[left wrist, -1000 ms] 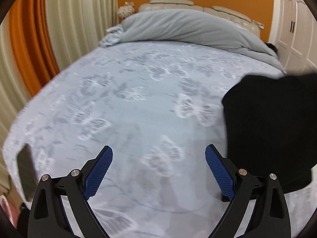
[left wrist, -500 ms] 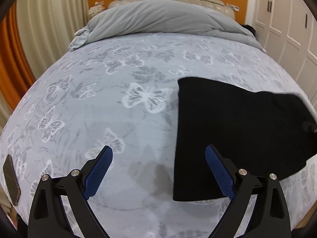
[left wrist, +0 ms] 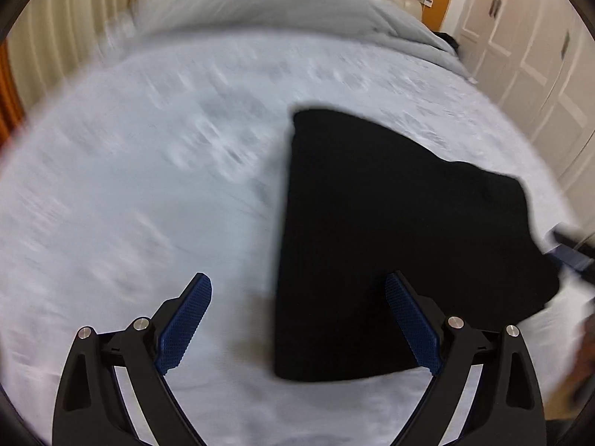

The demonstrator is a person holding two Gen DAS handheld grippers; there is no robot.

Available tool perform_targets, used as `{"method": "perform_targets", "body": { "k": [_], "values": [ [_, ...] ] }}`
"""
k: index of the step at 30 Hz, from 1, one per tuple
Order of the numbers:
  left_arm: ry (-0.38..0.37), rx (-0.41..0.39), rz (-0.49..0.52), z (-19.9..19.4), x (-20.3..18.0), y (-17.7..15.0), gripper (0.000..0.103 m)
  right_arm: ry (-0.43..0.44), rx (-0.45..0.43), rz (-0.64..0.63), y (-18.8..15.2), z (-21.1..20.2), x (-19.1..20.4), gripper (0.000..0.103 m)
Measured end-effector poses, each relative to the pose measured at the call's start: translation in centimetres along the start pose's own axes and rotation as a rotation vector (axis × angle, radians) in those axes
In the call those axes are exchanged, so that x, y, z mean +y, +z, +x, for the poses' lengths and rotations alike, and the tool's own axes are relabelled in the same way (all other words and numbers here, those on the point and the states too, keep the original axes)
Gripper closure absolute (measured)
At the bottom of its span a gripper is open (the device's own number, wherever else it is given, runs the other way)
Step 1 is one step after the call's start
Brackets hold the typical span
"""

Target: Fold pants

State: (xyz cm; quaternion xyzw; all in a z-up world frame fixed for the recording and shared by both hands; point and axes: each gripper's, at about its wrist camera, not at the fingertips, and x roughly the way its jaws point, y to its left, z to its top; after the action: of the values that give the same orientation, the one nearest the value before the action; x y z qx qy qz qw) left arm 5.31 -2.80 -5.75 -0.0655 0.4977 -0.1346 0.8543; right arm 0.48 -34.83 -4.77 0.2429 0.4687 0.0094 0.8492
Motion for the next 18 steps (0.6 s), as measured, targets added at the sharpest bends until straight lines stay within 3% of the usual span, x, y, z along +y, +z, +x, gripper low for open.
{"method": "perform_targets", "body": {
  "k": [4,6,7,8,9,10,14,16,18],
  "values": [
    [-0.203,0.067,-0.200,3.5,2.5,0.7,0.010,0.020,0.080,0.040,-1.1,3.3,-1.2,0.006],
    [-0.219,0.007,-0.179,3.6,2.4,0.9,0.012,0.053,0.043,0.038,-1.2,3.2,-1.0,0.033],
    [-0.223,-0.001,-0.158,3.6,2.0,0.9,0.033,0.062,0.035,0.023,-1.0,2.6,-0.3,0.041],
    [-0.253,-0.002,-0.131,3.4,1.6,1.1,0.047,0.068,0.013,0.007,-0.8,1.7,0.3,0.052],
    [-0.244,-0.015,-0.128,2.9,1.5,1.2,0.054,0.086,-0.005,-0.009,-0.7,0.9,1.0,0.057],
    [-0.250,-0.038,-0.121,2.0,1.5,1.3,0.065,0.107,-0.024,-0.020,-0.7,0.0,1.3,0.059],
    [-0.325,-0.071,-0.134,-1.9,2.0,1.6,0.068,0.208,-0.070,-0.083,-1.4,-3.7,3.8,0.062],
    [-0.278,-0.098,-0.103,-4.0,2.6,0.9,0.067,0.215,-0.030,-0.119,-2.1,-3.4,4.2,0.062],
    [-0.214,-0.085,-0.087,-4.8,3.5,0.0,0.064,0.174,0.080,-0.126,-3.0,-1.1,4.0,0.050]
  ]
}}
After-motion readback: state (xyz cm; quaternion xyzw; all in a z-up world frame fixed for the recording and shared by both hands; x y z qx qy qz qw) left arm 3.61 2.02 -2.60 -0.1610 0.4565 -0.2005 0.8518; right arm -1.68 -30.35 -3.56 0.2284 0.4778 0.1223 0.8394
